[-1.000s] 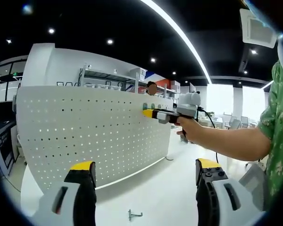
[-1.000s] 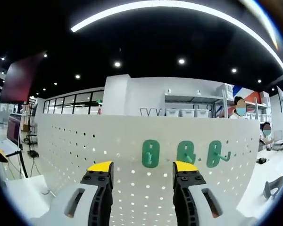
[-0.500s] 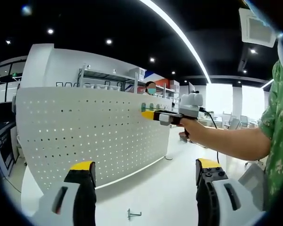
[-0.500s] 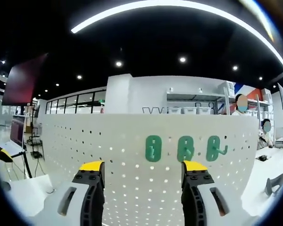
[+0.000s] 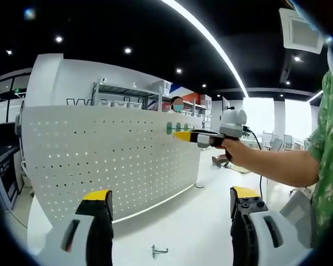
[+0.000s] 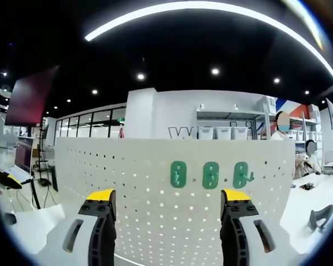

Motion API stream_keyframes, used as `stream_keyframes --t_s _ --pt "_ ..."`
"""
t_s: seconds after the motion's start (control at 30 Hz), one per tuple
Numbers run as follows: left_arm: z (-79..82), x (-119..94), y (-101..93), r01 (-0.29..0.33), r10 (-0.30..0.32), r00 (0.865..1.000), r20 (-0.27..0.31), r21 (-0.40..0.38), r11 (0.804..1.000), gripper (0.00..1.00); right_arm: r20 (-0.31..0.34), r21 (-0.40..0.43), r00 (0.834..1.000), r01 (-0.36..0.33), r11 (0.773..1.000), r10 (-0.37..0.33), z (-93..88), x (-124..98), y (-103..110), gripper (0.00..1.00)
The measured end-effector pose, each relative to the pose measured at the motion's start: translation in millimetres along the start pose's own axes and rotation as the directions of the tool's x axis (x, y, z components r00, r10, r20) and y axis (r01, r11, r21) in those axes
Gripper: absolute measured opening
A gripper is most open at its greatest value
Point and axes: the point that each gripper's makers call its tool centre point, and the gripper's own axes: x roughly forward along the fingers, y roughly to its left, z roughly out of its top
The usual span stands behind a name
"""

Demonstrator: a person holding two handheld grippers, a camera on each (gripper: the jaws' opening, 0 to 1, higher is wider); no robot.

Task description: Insert the hook assembly into the mounting plate slot until the hook locks in place.

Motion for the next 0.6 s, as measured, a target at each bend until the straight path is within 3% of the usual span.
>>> stream_keyframes --t_s 0.33,0.6 --pt "-3.6 -7 -3.0 -0.003 0.003 1.000 -0.013 0.012 1.000 0.89 -0.020 -0.001 1.000 -0.009 1.000 0.009 -8.2 -24 0 0.78" --pt "-9.7 -11 -9.1 0.000 0.000 1.000 -0.026 0.017 1.000 0.89 -0.046 0.004 0.998 -0.032 0.999 0.032 -20.7 -45 11 0.78"
